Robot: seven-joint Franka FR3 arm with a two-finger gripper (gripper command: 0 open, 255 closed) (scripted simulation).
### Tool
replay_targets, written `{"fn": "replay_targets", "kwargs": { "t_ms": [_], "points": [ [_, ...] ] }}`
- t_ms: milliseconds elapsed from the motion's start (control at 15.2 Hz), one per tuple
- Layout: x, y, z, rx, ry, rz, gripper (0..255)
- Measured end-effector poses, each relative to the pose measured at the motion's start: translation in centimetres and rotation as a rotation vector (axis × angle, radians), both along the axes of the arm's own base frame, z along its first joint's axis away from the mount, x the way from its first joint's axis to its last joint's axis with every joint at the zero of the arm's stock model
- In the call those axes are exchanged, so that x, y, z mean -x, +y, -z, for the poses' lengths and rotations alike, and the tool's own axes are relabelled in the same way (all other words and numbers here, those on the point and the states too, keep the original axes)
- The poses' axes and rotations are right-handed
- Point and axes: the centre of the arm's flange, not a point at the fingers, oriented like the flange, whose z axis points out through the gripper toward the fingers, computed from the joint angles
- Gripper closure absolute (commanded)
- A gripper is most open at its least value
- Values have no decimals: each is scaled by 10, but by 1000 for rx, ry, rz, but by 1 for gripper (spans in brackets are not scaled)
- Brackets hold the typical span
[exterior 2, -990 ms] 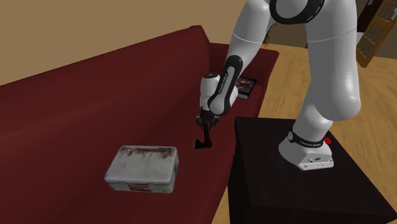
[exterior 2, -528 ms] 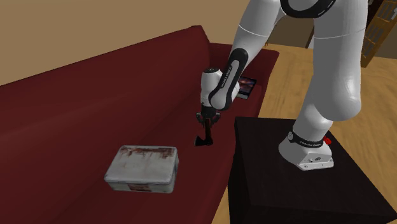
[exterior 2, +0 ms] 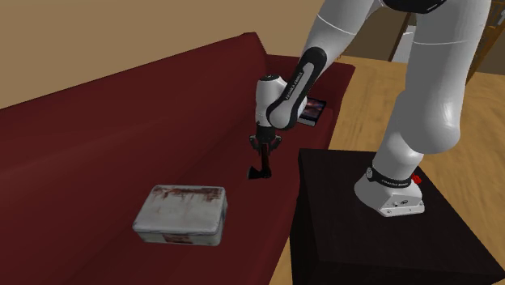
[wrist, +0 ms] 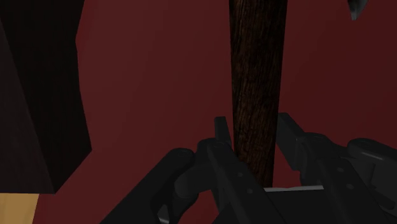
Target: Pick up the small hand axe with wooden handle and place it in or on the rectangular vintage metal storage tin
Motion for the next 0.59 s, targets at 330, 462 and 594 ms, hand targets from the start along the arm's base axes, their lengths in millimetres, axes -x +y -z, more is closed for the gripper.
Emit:
{"fn": "replay_targets", "kwargs": {
  "t_ms": [330, 462, 594],
  "points": [
    [-1, -2, -28, 0, 0, 0, 255],
    [-1, -1, -36, 0, 0, 0, 255],
    [-1, 0, -48, 0, 0, 0, 255]
  ]
}}
